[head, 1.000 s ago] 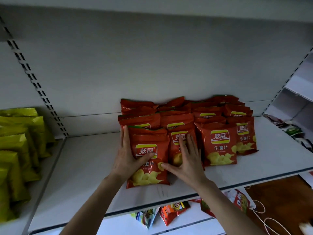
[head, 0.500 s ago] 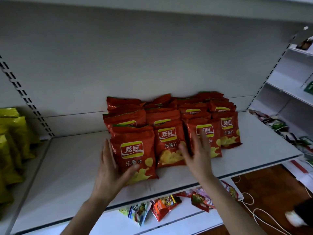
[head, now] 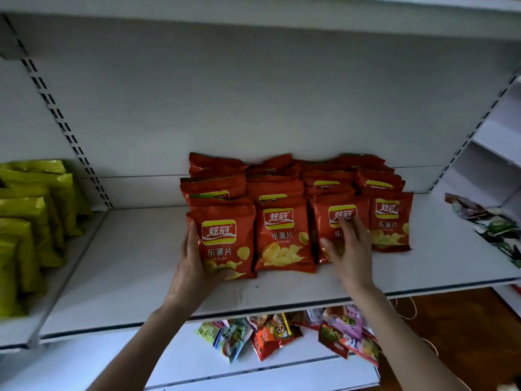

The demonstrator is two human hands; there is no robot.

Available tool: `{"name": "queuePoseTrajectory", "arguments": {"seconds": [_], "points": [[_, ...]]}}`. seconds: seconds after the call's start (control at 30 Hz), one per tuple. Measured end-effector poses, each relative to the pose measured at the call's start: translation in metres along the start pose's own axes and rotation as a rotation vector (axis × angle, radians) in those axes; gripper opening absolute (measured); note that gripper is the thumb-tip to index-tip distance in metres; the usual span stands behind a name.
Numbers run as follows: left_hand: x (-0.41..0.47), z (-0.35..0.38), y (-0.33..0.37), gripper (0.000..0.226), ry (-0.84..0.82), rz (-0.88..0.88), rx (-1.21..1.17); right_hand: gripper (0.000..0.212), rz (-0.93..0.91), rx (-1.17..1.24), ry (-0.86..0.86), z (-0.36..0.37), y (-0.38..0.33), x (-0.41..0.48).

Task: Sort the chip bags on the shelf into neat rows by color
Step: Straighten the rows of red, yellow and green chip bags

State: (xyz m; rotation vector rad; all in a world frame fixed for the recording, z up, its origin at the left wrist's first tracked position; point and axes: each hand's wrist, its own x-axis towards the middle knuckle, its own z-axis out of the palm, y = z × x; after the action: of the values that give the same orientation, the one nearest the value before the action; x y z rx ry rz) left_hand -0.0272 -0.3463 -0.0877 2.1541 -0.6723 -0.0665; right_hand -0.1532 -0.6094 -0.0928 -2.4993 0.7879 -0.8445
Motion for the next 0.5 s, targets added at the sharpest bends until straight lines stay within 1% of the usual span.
{"name": "queuePoseTrajectory", "arguments": {"seconds": [0.07,0.1,0.3,0.4,0.5], "points": [[0.000,0.000,0.000,0.107,0.003,0.002,0.012,0.063,-0.007,0.016,-0.015,-0.006,0.009,-0.004],[-0.001,0.000,0.000,0.107,0.007,0.005,0.016,0.058,-0.004,0.024,-0.020,-0.009,0.014,-0.007],[-0.006,0.000,0.005,0.108,0.072,-0.027,0.004,0.049,0.032,0.041,-0.012,-0.027,0.045,-0.020],[-0.009,0.001,0.007,0.106,0.072,-0.015,0.008,0.054,0.077,0.076,-0.007,-0.038,0.051,-0.016],[-0.011,0.003,0.006,0.110,0.074,-0.039,0.026,0.078,0.104,0.055,-0.019,-0.044,0.059,-0.006]]}}
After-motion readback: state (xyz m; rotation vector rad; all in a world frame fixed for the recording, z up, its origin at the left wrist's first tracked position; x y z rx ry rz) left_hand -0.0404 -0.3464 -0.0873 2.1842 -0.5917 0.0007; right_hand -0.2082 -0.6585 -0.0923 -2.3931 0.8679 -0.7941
